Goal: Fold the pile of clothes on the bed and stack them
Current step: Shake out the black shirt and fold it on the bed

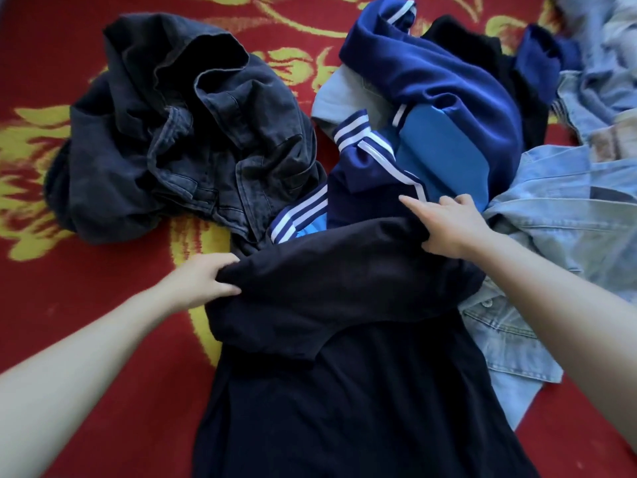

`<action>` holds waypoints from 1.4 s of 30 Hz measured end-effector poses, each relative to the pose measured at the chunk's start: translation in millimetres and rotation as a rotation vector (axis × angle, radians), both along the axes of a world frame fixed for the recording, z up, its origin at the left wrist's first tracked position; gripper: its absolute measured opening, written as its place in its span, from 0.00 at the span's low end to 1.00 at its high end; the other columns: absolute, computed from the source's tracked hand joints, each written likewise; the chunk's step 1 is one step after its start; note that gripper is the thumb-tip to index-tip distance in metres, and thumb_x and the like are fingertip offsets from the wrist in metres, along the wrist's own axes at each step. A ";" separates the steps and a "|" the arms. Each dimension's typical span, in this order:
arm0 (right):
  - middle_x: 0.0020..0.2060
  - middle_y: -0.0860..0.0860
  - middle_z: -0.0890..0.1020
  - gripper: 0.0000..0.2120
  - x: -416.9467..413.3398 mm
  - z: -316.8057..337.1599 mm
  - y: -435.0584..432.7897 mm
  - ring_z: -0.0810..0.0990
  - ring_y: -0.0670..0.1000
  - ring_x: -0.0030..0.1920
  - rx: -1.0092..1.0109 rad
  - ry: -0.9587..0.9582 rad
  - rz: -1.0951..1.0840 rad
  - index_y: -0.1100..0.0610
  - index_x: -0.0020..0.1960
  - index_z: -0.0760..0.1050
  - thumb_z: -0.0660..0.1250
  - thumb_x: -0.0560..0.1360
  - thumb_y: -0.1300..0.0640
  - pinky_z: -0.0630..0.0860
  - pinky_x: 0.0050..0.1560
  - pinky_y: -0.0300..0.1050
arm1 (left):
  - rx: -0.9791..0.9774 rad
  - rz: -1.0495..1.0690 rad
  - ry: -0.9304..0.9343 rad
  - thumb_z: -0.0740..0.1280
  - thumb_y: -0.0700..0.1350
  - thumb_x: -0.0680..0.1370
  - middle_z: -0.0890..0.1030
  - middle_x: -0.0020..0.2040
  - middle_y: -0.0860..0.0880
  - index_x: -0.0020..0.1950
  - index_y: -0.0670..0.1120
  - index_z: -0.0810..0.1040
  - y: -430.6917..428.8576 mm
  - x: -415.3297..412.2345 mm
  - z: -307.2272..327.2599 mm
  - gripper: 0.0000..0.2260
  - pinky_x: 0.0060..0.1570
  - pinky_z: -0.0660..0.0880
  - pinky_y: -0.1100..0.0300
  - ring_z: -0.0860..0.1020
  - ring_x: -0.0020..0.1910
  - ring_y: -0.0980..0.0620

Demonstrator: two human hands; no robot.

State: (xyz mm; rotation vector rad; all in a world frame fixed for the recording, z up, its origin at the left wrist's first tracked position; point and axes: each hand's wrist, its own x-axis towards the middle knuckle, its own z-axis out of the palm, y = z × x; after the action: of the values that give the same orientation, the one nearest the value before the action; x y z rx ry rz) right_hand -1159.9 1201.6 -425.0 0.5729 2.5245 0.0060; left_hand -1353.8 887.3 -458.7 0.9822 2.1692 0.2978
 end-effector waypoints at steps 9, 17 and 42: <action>0.47 0.54 0.81 0.11 30.3 16.4 8.8 0.76 0.58 0.52 -0.312 0.338 -0.078 0.55 0.40 0.75 0.77 0.64 0.58 0.70 0.49 0.49 | 0.114 -0.003 -0.052 0.74 0.42 0.71 0.78 0.37 0.51 0.34 0.70 0.76 -21.7 -30.2 28.6 0.21 0.43 0.69 0.64 0.76 0.40 0.58; 0.39 0.52 0.81 0.11 134.6 24.0 -26.1 0.79 0.54 0.38 -0.149 0.411 0.439 0.53 0.43 0.65 0.61 0.61 0.57 0.65 0.44 0.47 | 0.424 -0.529 0.358 0.64 0.46 0.69 0.80 0.36 0.49 0.38 0.45 0.82 -76.3 63.2 48.4 0.08 0.37 0.67 0.58 0.72 0.38 0.51; 0.33 0.56 0.76 0.10 138.8 -29.9 -69.9 0.79 0.59 0.36 -0.037 0.285 0.035 0.59 0.38 0.79 0.75 0.59 0.65 0.61 0.39 0.47 | -0.319 -0.207 -0.105 0.70 0.48 0.74 0.81 0.43 0.50 0.44 0.48 0.78 -76.5 79.3 -5.4 0.04 0.41 0.72 0.58 0.78 0.45 0.49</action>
State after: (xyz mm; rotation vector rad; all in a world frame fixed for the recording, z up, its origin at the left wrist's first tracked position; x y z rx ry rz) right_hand -1021.1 1131.7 -454.9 0.5481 2.8039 -0.1167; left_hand -1274.5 810.8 -464.1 0.9723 1.9258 -0.0914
